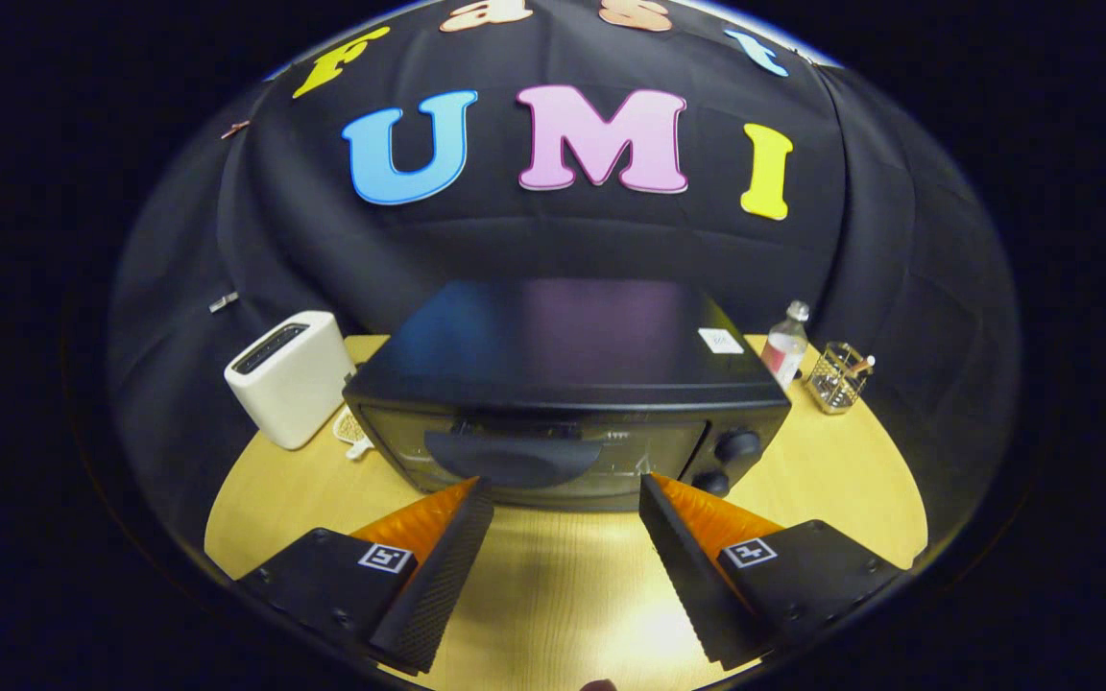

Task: Open the toaster oven, put the food inside, and close the toaster oven door.

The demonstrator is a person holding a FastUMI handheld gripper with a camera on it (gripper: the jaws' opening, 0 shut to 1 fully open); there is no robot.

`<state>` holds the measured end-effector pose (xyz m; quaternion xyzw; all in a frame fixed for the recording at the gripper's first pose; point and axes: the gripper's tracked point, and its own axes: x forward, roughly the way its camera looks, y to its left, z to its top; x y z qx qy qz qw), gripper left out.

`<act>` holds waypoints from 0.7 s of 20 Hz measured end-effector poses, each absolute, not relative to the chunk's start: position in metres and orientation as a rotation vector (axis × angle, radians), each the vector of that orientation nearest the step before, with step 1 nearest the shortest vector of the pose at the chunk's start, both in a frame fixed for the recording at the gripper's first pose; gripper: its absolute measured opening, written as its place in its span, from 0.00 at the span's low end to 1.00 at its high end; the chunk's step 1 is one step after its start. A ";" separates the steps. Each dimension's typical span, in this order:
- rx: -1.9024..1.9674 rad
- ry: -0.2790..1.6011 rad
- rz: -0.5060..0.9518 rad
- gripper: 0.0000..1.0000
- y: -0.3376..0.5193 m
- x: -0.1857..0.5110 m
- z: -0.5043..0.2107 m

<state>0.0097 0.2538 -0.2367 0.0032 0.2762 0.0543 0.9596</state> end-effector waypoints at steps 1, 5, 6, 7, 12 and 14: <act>0.011 0.530 0.112 1.00 0.249 0.017 -0.221; 0.018 0.431 0.103 1.00 0.222 0.009 -0.179; 0.017 0.405 0.098 1.00 0.215 0.006 -0.169; 0.011 0.384 0.094 1.00 0.209 0.003 -0.161; -0.002 0.332 0.079 1.00 0.177 -0.009 -0.134; -0.006 0.309 0.076 1.00 0.167 -0.012 -0.123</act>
